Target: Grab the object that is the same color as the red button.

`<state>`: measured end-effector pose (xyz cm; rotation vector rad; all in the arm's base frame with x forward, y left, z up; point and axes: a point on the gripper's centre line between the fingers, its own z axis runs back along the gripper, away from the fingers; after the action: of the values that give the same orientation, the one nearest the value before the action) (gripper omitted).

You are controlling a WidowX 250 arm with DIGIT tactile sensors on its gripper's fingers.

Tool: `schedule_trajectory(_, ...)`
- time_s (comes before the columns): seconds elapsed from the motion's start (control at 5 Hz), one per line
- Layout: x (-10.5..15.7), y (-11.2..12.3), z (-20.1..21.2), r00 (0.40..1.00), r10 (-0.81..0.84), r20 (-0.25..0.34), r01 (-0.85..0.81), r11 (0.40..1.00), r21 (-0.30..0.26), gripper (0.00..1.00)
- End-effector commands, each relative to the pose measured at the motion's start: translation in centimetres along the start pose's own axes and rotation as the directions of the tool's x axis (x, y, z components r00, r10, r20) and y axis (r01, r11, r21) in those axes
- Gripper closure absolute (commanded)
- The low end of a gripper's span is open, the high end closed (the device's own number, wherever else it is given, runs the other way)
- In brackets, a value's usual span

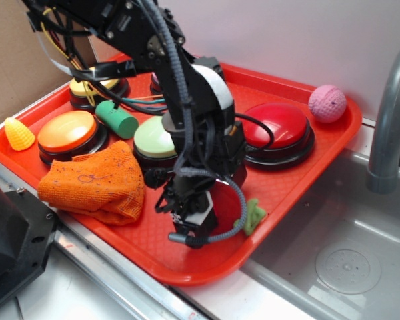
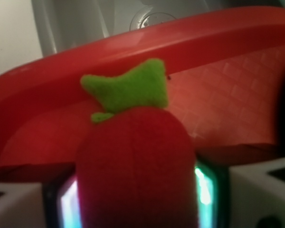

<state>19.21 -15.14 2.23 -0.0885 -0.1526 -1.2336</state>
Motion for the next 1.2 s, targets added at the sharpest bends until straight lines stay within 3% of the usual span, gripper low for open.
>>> schedule_trajectory(0.0,-0.8,1.6,6.5,0.956,0.294,0.001,-0.293,0.956,0.026,1.0)
schedule_trajectory(0.4,-5.8,3.7,14.7,0.834,0.551,0.028,-0.551,0.832,0.065,1.0)
schedule_trajectory(0.6,-7.8,3.5,16.9,0.765,0.644,0.011,-0.643,0.761,0.093,1.0)
schedule_trajectory(0.8,-9.7,3.0,18.8,0.653,0.755,-0.06,-0.744,0.654,0.136,1.0)
schedule_trajectory(1.0,-11.4,2.0,19.4,0.513,0.856,-0.067,-0.846,0.517,0.133,1.0)
